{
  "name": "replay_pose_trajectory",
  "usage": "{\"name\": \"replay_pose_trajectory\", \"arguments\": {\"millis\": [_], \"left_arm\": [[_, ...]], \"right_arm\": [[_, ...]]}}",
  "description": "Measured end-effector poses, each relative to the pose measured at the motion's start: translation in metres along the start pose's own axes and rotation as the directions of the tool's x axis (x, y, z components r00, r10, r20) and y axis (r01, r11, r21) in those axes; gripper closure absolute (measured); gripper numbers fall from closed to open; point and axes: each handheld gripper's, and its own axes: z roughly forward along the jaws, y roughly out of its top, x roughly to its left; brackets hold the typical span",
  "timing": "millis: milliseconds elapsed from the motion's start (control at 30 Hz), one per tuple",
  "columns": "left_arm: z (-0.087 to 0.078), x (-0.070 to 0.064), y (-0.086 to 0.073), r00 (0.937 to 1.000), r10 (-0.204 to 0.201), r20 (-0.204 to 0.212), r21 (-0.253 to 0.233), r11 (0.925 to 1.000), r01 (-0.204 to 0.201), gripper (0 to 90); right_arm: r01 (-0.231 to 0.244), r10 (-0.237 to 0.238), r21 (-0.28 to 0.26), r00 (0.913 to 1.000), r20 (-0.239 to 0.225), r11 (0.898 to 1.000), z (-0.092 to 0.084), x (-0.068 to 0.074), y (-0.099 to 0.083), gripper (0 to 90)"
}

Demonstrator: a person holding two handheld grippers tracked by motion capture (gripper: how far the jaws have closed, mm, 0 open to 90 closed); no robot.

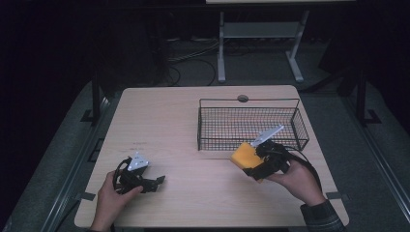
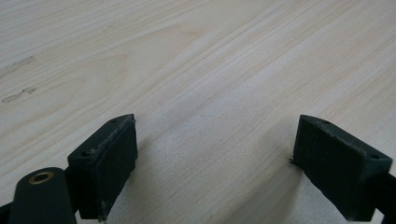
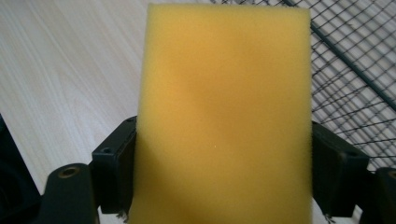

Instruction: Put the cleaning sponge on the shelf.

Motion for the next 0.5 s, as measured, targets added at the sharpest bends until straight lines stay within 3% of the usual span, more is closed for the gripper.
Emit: {"name": "replay_pose_trajectory", "arguments": {"millis": [500], "left_arm": [[0.0, 0.0, 0.0, 1.0, 0.004, -0.001, 0.0, 1.0, -0.004, 12.9]], "right_arm": [[-0.028, 0.028, 0.01, 0.9993, 0.025, 1.0, -0.013, -0.028, 0.007, 22.4]]}}
